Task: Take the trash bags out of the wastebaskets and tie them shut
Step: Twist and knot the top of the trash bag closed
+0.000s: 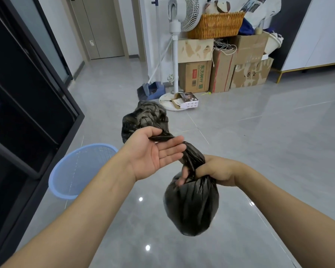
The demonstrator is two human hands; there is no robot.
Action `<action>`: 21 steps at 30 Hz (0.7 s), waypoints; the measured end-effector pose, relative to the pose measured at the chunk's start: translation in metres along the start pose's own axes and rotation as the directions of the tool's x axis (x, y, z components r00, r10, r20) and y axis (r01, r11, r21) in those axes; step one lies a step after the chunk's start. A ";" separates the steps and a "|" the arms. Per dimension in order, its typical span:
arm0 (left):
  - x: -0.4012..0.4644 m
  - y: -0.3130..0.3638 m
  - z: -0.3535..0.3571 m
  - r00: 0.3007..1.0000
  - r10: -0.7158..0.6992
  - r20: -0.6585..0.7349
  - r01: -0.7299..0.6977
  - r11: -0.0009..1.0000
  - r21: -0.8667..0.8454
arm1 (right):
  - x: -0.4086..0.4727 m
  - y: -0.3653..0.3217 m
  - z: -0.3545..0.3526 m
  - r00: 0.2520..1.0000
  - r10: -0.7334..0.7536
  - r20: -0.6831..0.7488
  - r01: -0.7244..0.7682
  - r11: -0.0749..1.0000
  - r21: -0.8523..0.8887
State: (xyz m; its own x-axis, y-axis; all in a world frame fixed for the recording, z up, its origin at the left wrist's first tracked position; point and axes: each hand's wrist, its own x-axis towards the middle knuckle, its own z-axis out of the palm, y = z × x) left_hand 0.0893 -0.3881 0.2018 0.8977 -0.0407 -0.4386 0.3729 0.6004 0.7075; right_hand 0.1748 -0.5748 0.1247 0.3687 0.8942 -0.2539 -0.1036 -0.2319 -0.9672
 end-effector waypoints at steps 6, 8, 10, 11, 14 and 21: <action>0.003 -0.011 0.004 0.958 0.283 0.045 -0.285 0.921 0.267 | 0.002 -0.006 -0.006 0.996 0.065 0.062 -0.073 0.987 0.143; 0.007 -0.018 -0.003 0.922 0.386 0.029 -0.281 0.615 0.737 | 0.002 -0.008 -0.008 0.992 0.105 0.066 -0.114 0.982 0.149; 0.015 -0.025 -0.014 0.903 0.391 0.177 -0.205 0.029 0.978 | 0.000 -0.010 -0.012 0.975 0.222 0.022 -0.221 0.974 -0.055; 0.018 -0.028 -0.020 0.899 0.376 0.225 -0.168 -0.178 0.970 | -0.001 -0.013 -0.011 0.962 0.271 -0.026 -0.270 0.939 -0.211; 0.014 -0.035 -0.019 0.891 0.353 0.284 -0.068 -0.515 0.854 | -0.001 -0.016 -0.005 0.940 0.294 -0.174 -0.341 0.834 -0.433; 0.020 -0.028 -0.013 0.985 0.166 -0.055 0.060 -0.021 0.998 | 0.010 -0.014 0.011 0.921 -0.012 -0.389 -0.350 0.414 -0.840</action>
State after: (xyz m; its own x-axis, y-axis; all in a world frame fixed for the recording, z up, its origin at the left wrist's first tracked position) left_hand 0.0937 -0.3948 0.1661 0.9328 0.1035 -0.3453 0.2796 -0.8123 0.5118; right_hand 0.1696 -0.5583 0.1355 0.7003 0.6773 -0.2255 0.6043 -0.7307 -0.3178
